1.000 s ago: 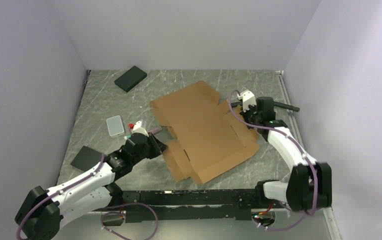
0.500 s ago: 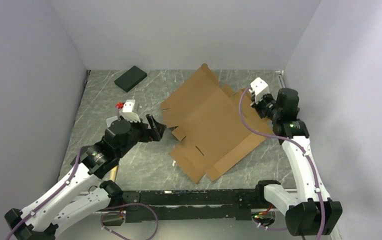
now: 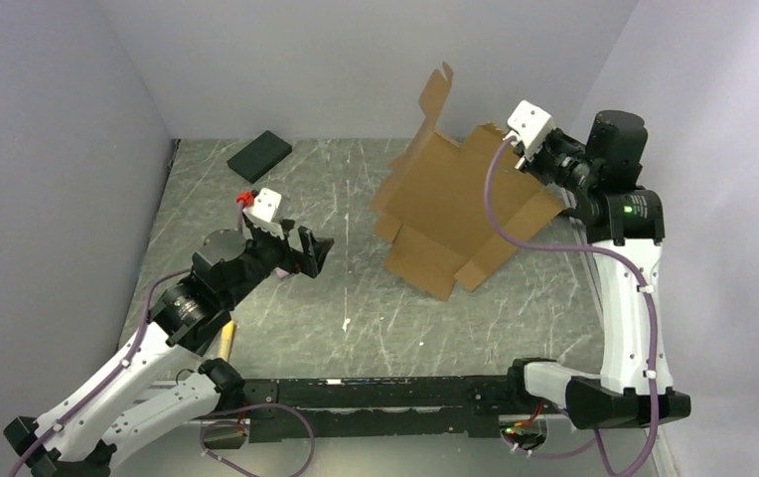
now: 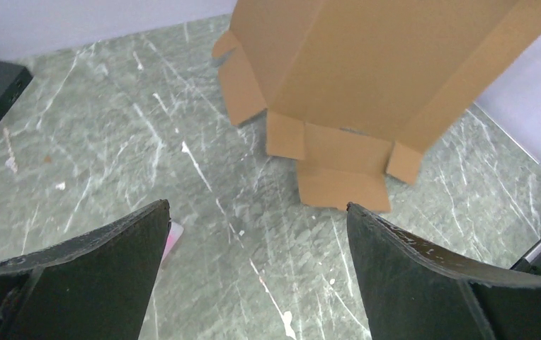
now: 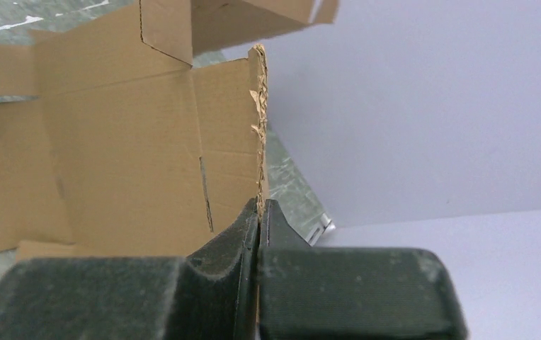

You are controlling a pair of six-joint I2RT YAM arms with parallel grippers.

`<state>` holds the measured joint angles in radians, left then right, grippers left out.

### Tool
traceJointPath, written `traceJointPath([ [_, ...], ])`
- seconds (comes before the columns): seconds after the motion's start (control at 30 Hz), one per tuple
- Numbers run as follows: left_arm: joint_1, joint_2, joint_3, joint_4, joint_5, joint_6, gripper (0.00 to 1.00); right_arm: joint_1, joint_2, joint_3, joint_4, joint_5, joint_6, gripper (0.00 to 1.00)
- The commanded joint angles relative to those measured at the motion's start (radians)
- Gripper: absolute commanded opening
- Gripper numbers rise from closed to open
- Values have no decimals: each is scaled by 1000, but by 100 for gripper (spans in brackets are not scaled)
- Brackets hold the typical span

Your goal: Fold the paper box

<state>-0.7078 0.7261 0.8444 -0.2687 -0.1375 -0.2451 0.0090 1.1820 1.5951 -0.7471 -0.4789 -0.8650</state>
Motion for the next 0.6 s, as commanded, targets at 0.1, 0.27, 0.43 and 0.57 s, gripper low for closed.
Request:
traceJointPath([
  [0.1, -2, 2, -92, 246, 163, 102, 100, 3, -34, 136, -196, -154, -214, 0],
  [0.27, -1, 0, -198, 440, 239, 192, 100, 6, -49, 162, -338, -209, -405, 0],
  [0.43, 1, 37, -186, 466, 262, 307, 99, 8, -52, 223, -382, -174, -452, 0],
  [0.57, 1, 50, -221, 501, 245, 305, 100, 8, -61, 244, -396, -191, -442, 0],
])
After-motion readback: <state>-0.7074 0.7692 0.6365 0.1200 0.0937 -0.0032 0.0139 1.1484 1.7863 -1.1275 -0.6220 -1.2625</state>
